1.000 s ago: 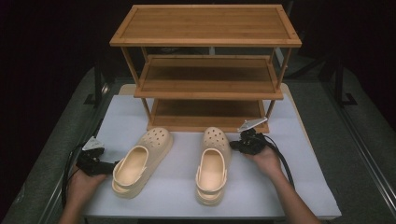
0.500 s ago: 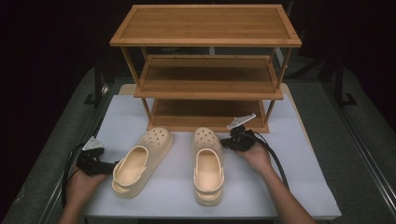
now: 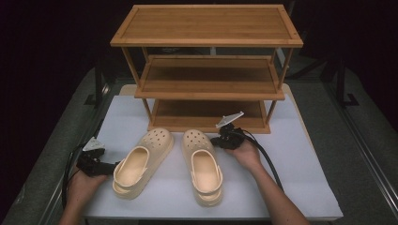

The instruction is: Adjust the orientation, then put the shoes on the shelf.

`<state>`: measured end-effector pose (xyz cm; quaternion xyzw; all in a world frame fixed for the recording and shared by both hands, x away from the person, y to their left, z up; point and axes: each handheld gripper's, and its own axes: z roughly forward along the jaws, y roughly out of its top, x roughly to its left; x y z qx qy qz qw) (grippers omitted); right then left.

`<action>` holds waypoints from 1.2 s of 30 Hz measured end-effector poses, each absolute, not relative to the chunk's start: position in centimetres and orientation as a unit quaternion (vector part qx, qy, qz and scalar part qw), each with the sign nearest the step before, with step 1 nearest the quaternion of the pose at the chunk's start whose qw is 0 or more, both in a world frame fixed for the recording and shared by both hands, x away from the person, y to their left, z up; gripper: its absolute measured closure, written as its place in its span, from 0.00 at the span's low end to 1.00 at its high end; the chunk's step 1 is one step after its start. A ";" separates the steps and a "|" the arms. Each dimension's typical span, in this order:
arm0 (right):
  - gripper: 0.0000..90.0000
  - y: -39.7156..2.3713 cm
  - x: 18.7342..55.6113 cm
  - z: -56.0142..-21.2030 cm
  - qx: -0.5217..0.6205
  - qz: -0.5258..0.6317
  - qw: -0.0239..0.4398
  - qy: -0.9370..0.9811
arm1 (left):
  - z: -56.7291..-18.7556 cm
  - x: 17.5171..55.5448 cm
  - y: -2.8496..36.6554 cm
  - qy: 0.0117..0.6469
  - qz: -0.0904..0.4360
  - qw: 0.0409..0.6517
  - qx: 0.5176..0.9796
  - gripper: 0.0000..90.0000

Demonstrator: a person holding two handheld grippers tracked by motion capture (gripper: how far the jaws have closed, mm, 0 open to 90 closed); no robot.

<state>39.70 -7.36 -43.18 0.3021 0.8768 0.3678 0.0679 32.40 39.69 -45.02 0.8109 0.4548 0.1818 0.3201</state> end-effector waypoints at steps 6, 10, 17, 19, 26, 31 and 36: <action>0.97 -8.1 39.7 -43.0 0.312 0.378 0.065 0.869 | -45.0 32.4 39.7 0.455 0.182 0.320 0.811 0.00; 0.90 -9.3 39.5 -42.5 0.323 0.382 0.073 0.863 | -45.0 32.4 39.7 0.455 0.182 0.320 0.811 0.00; 0.75 -11.7 38.4 -41.5 0.347 0.390 0.090 0.848 | -45.0 32.4 39.7 0.455 0.182 0.320 0.811 0.00; 0.72 -12.4 38.0 -41.3 0.354 0.388 0.088 0.846 | -45.0 32.4 39.7 0.455 0.182 0.320 0.811 0.00; 0.65 -14.5 36.2 -41.0 0.364 0.396 0.100 0.837 | -45.0 32.4 39.7 0.455 0.182 0.320 0.811 0.00; 0.58 -15.2 34.8 -40.8 0.370 0.395 0.094 0.836 | -45.0 32.4 39.7 0.455 0.182 0.320 0.811 0.00; 0.52 -15.9 33.0 -40.7 0.374 0.399 0.095 0.832 | -45.0 32.4 39.7 0.456 0.181 0.322 0.810 0.00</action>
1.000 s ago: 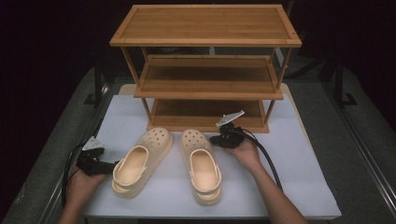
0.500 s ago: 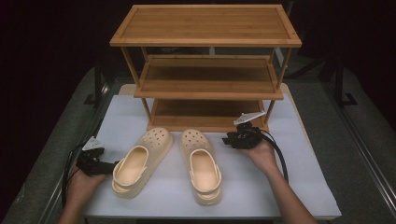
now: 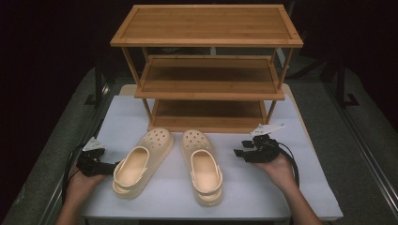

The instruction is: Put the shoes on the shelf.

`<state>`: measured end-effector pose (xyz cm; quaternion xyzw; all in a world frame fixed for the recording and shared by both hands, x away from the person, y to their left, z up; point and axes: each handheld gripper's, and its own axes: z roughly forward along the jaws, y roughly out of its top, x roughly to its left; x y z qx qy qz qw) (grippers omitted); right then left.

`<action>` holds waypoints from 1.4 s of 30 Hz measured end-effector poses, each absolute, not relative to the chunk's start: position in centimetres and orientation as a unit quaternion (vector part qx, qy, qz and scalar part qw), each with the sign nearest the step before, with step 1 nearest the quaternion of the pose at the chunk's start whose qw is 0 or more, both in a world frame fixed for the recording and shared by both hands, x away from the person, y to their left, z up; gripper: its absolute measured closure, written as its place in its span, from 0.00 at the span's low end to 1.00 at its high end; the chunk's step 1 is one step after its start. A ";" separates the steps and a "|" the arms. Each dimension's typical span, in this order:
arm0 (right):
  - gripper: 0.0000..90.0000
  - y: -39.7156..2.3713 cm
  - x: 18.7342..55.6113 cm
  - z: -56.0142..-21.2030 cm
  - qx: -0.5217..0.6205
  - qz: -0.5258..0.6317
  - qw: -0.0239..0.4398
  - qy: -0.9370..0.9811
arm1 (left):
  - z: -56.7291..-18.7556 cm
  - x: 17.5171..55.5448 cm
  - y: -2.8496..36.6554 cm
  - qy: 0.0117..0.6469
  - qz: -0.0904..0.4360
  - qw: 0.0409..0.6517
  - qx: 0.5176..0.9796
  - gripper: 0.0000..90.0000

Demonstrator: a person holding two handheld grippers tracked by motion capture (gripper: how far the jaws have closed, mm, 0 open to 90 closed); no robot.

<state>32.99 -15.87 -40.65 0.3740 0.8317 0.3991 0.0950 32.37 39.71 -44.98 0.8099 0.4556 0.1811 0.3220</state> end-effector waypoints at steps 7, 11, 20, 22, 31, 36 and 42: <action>0.49 -16.2 31.9 -40.6 0.372 0.414 0.084 0.826 | -43.8 32.2 40.1 0.455 0.173 0.338 0.806 0.00; 0.47 -15.6 31.6 -40.3 0.364 0.425 0.076 0.826 | -41.8 31.7 40.4 0.449 0.176 0.363 0.797 0.00; 0.44 -13.8 30.8 -39.3 0.341 0.446 0.061 0.825 | -38.0 30.7 38.5 0.396 0.163 0.400 0.811 0.00; 0.44 -13.3 30.8 -39.2 0.336 0.449 0.059 0.826 | -37.7 30.7 38.1 0.390 0.161 0.402 0.813 0.00; 0.44 -11.2 31.0 -38.9 0.318 0.453 0.050 0.831 | -37.4 31.5 35.3 0.340 0.134 0.418 0.832 0.17; 0.44 -9.9 31.4 -39.1 0.313 0.453 0.040 0.834 | -38.4 32.0 34.4 0.325 0.124 0.407 0.845 0.27; 0.45 -8.5 32.1 -39.5 0.307 0.449 0.034 0.839 | -38.8 32.5 34.1 0.313 0.120 0.406 0.850 0.50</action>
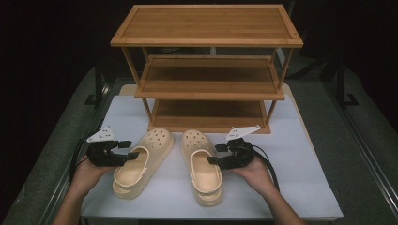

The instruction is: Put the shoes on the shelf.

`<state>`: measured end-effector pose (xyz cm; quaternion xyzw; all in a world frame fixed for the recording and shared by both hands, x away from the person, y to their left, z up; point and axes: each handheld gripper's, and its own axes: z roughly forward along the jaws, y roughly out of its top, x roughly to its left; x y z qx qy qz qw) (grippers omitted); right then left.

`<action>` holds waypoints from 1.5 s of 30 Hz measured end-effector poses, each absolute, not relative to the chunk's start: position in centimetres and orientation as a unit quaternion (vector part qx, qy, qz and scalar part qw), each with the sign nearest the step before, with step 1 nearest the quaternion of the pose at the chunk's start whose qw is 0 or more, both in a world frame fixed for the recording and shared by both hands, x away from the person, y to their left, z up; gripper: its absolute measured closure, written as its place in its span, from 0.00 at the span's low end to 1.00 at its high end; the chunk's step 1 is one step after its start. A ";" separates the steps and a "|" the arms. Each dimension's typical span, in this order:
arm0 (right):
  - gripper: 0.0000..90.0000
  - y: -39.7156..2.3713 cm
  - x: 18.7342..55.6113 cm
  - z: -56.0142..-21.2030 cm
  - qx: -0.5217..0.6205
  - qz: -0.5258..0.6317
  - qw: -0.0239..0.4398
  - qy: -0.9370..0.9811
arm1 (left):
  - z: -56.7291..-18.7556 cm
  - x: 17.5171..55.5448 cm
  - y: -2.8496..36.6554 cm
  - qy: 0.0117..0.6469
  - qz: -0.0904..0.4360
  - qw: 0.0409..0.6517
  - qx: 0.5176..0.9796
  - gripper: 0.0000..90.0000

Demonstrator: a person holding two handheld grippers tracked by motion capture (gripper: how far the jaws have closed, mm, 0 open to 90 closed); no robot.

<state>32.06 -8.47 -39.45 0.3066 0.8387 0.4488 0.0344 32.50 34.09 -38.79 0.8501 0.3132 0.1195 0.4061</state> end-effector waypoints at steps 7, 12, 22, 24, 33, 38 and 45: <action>0.56 -7.5 32.2 -39.7 0.298 0.440 0.044 0.846 | -38.9 32.5 33.9 0.313 0.129 0.404 0.850 0.70; 0.72 -7.7 32.1 -39.7 0.299 0.435 0.059 0.847 | -38.7 32.3 33.6 0.319 0.140 0.397 0.849 0.76; 0.90 -8.0 31.5 -39.1 0.288 0.425 0.116 0.851 | -37.9 31.7 32.6 0.331 0.185 0.367 0.849 0.90; 0.91 -8.0 31.5 -39.0 0.286 0.421 0.127 0.851 | -37.7 31.8 32.4 0.331 0.190 0.366 0.849 0.91; 0.93 -9.7 31.8 -38.0 0.296 0.421 0.153 0.844 | -36.4 32.1 31.2 0.322 0.195 0.377 0.846 0.93; 0.93 -10.7 31.8 -37.3 0.300 0.422 0.166 0.839 | -36.1 32.6 30.5 0.321 0.199 0.380 0.844 0.93; 0.93 -12.8 32.4 -36.6 0.319 0.420 0.181 0.830 | -35.7 33.6 29.0 0.320 0.202 0.385 0.842 0.93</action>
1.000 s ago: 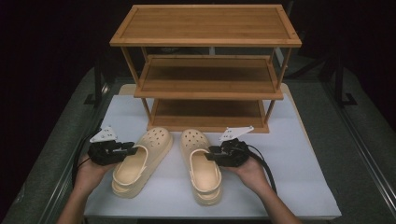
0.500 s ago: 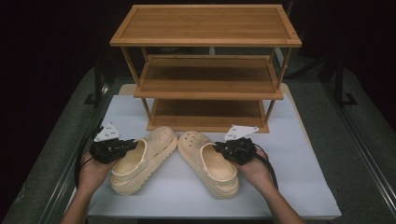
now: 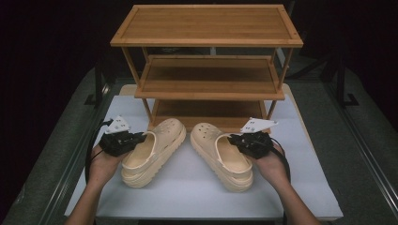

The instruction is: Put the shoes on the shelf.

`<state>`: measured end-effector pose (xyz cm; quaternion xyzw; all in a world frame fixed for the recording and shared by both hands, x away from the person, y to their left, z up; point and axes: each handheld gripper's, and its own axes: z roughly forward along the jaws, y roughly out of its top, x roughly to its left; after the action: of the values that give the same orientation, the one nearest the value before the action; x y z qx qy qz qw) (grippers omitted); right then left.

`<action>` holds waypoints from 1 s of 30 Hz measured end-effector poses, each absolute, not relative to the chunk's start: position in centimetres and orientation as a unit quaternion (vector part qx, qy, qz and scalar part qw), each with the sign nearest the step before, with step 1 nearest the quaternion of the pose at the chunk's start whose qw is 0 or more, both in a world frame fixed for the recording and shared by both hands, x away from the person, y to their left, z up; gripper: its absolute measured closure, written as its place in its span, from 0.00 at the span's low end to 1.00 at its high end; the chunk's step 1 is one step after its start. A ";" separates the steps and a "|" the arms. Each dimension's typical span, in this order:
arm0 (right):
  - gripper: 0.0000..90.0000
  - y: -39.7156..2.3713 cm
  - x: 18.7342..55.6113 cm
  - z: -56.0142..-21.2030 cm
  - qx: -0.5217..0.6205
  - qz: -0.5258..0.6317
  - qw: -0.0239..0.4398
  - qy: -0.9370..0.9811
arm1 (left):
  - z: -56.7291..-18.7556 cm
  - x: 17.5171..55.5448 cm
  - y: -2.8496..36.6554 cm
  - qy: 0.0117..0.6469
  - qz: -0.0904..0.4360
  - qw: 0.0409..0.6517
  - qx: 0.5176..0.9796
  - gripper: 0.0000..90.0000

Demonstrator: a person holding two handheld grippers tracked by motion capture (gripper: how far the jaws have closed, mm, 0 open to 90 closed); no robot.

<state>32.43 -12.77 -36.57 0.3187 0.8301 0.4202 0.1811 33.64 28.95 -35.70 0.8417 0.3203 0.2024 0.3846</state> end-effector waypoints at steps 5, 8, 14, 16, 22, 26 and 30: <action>0.93 -14.3 33.5 -36.2 0.339 0.422 0.191 0.819 | -35.6 35.0 27.7 0.319 0.202 0.384 0.842 0.93; 0.93 -14.7 33.9 -36.2 0.344 0.422 0.195 0.816 | -35.5 35.5 27.4 0.318 0.202 0.384 0.843 0.93; 0.93 -15.5 35.4 -36.1 0.359 0.420 0.203 0.809 | -35.6 36.9 26.1 0.319 0.202 0.384 0.843 0.93; 0.93 -15.6 35.9 -36.2 0.362 0.417 0.207 0.808 | -35.6 37.5 25.6 0.317 0.204 0.382 0.844 0.93; 0.93 -15.6 37.8 -36.7 0.377 0.414 0.215 0.800 | -35.8 39.1 24.0 0.317 0.213 0.379 0.843 0.93; 0.93 -15.7 39.0 -37.0 0.389 0.411 0.219 0.795 | -36.0 40.4 22.5 0.320 0.227 0.377 0.839 0.93; 0.93 -15.7 40.1 -37.2 0.393 0.408 0.225 0.793 | -36.6 41.5 21.3 0.325 0.232 0.376 0.836 0.93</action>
<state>40.07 -15.66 -37.18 0.3930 0.7927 0.4077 0.2255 41.48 21.26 -36.56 0.8363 0.3247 0.2324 0.3757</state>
